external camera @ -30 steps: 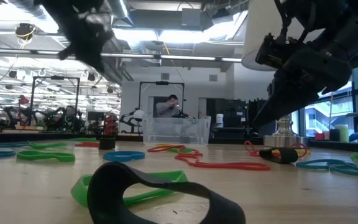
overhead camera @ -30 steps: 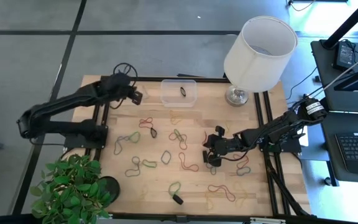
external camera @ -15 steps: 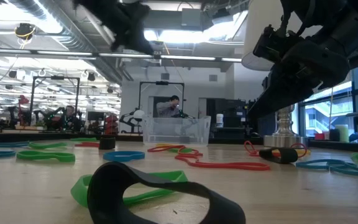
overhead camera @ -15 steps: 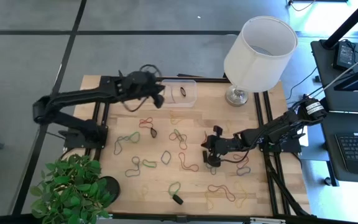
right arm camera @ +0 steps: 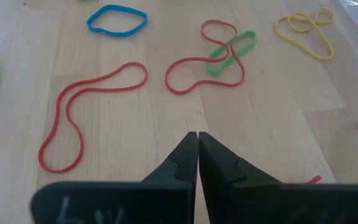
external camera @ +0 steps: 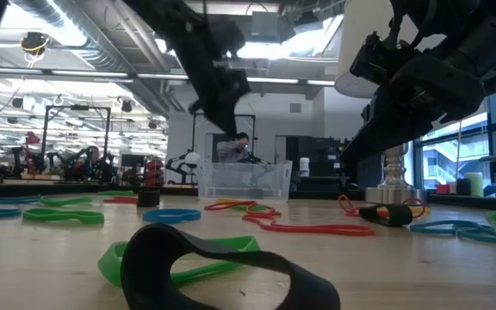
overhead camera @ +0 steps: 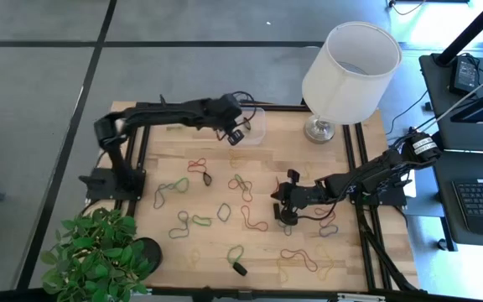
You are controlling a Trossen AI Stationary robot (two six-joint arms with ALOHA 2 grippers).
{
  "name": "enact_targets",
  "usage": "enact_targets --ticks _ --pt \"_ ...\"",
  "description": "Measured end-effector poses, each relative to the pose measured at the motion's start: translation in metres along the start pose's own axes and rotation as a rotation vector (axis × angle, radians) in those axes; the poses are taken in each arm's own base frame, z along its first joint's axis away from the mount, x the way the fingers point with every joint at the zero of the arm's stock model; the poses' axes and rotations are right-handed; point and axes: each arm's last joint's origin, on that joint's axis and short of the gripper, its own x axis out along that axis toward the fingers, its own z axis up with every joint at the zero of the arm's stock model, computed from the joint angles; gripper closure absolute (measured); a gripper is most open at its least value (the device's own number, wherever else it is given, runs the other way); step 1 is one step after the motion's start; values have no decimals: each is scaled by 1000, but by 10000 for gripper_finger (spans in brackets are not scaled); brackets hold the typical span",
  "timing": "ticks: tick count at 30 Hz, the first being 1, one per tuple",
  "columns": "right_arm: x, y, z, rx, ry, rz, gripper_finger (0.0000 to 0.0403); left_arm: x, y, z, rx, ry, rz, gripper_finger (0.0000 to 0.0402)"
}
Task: Pick and place rubber bands into bin
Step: Put the blue rubber band into the transparent bin
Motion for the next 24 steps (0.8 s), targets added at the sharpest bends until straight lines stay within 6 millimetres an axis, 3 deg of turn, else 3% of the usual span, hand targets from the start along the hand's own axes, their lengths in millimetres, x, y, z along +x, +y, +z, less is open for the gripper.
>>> enact_targets --ticks 6,12,18,24 --pt "0 0 0 0 0 0 384 48 9 8 5 169 -15 401" --pt "0 0 0 -3 0 0 384 77 11 19 25 337 10 399" --pt "0 0 0 -3 1 0 384 95 13 21 13 394 -31 396" --pt "0 0 0 -4 1 0 384 98 13 17 12 418 -39 358"
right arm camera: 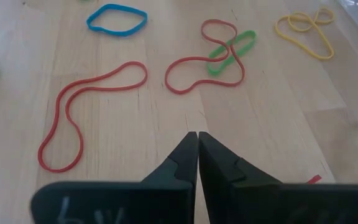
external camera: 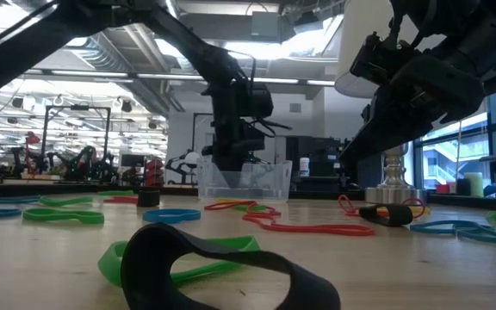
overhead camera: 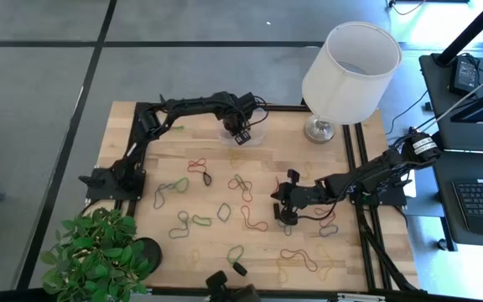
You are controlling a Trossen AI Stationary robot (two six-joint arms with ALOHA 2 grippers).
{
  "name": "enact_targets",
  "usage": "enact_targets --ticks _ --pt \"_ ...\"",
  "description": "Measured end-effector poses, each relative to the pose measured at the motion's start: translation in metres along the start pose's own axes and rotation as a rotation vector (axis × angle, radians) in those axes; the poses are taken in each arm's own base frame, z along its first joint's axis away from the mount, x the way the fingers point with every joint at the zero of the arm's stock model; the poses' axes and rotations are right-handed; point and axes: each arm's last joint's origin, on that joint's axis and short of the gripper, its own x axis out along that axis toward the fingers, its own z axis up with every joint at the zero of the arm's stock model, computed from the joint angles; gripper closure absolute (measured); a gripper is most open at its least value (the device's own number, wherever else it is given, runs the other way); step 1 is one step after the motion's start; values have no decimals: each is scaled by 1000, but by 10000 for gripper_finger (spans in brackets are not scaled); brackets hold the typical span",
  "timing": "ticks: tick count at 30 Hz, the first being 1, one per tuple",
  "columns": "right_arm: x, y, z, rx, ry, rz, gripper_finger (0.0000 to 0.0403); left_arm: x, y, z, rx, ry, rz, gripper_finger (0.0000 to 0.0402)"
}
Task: Pick and place rubber bands into bin
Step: Put the blue rubber band into the transparent bin, then put the red rubber band into the transparent bin
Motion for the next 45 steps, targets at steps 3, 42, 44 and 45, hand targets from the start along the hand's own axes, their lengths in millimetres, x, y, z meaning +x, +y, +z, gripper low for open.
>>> enact_targets --ticks 3,42,44,45 --pt "0 0 0 0 0 0 384 0 0 0 2 -2 0 328" --pt "-1 4 7 128 -72 34 387 -124 -140 -176 330 -468 -174 399" --pt "-1 4 7 161 -72 36 394 -125 -146 -179 342 -470 -187 399" --pt "-1 5 8 166 -76 38 397 -125 -149 -182 350 -470 -194 399"
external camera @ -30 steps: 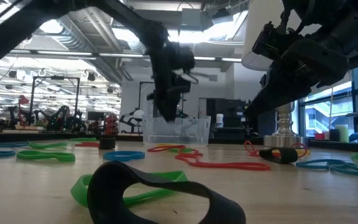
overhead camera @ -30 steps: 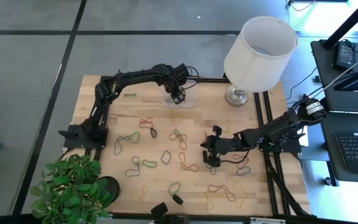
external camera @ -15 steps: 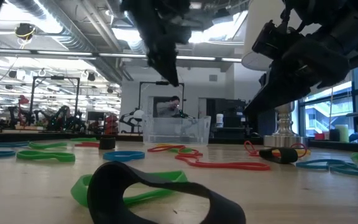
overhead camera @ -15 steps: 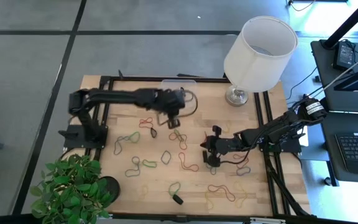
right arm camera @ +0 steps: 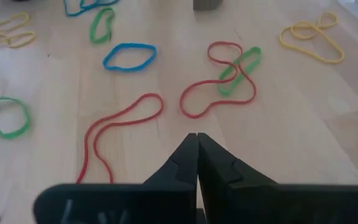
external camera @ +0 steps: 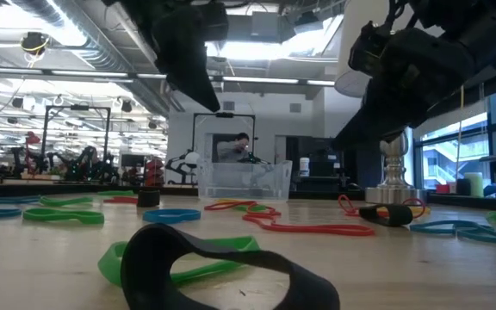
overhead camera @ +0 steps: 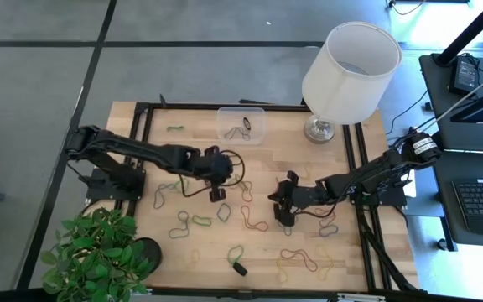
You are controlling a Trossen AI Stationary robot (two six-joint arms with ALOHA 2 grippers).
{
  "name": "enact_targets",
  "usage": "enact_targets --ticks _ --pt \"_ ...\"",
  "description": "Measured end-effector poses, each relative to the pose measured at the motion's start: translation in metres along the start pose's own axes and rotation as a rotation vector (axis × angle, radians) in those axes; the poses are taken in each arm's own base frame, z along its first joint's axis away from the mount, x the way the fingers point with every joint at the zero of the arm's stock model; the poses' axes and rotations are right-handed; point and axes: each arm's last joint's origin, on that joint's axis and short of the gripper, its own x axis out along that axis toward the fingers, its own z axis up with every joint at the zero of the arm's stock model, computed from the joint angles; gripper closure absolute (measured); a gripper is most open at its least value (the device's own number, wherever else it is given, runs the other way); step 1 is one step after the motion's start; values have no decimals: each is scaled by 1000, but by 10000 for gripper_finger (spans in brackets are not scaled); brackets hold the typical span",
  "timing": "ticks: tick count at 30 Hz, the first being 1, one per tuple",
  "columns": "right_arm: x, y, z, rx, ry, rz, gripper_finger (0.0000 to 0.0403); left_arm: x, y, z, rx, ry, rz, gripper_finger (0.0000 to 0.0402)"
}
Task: Pick and place rubber bands into bin
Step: Put the red rubber band into the transparent bin
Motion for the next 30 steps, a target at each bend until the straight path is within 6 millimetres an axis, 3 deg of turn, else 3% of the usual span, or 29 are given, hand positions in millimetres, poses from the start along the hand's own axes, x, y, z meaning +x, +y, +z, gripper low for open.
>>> enact_targets --ticks 6,10,17,30 --pt "0 2 9 34 -63 23 396 -3 -17 -4 49 -3 -38 398" --pt "-2 15 19 12 -71 53 400 -5 -25 -6 71 0 -54 398" --pt "-5 35 47 -59 134 -25 400 -7 -30 -7 90 -22 7 398" --pt "43 77 68 -204 500 43 377 29 -24 -55 88 -69 -63 400"
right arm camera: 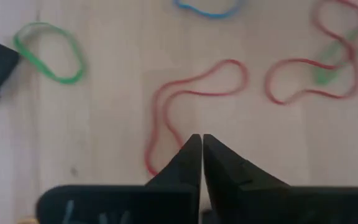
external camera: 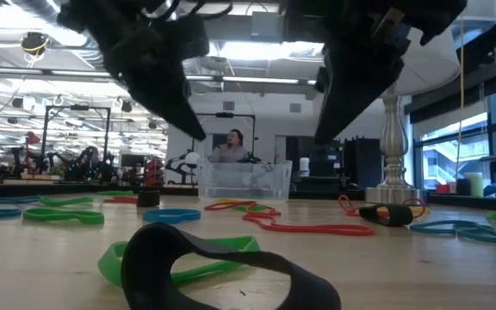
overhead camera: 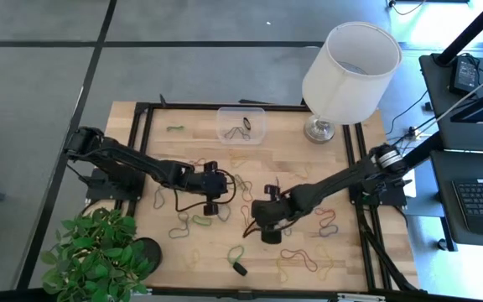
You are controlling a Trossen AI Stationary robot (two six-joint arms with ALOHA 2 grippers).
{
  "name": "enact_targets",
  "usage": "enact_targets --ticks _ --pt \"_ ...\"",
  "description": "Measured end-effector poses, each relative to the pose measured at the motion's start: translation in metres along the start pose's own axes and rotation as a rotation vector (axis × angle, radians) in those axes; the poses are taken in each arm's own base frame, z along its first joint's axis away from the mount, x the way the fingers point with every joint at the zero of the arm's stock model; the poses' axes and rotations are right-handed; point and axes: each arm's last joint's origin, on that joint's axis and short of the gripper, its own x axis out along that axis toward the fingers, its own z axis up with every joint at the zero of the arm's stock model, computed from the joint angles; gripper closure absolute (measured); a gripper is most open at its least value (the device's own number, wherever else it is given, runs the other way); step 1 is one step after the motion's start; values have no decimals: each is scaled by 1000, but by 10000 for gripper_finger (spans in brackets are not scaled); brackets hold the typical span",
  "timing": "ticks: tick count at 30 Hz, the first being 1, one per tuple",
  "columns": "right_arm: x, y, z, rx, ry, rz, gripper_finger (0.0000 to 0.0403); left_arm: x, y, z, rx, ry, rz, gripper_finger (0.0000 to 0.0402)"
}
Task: Pick and place rubber bands into bin
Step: Put the red rubber band into the transparent bin
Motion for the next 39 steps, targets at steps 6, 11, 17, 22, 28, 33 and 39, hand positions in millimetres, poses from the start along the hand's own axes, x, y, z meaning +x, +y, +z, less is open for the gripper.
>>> enact_targets --ticks 6,11,17,22,28,33,39 --pt "12 10 8 -10 53 35 321 6 3 -14 -7 -6 1 401" --pt "27 16 0 1 109 16 277 6 4 -16 -30 5 14 399" --pt "48 22 -8 -12 149 3 254 6 5 -14 -27 -10 37 401" --pt "65 24 -13 -30 173 -23 257 6 4 -15 -27 -8 37 399" --pt "73 24 -16 -74 188 -35 298 6 4 -15 -39 -6 36 399" --pt "74 23 -16 -101 185 -41 385 6 3 -15 -39 -6 35 401" --pt "61 22 -12 -117 159 -57 397 6 3 -15 -83 -7 35 399"
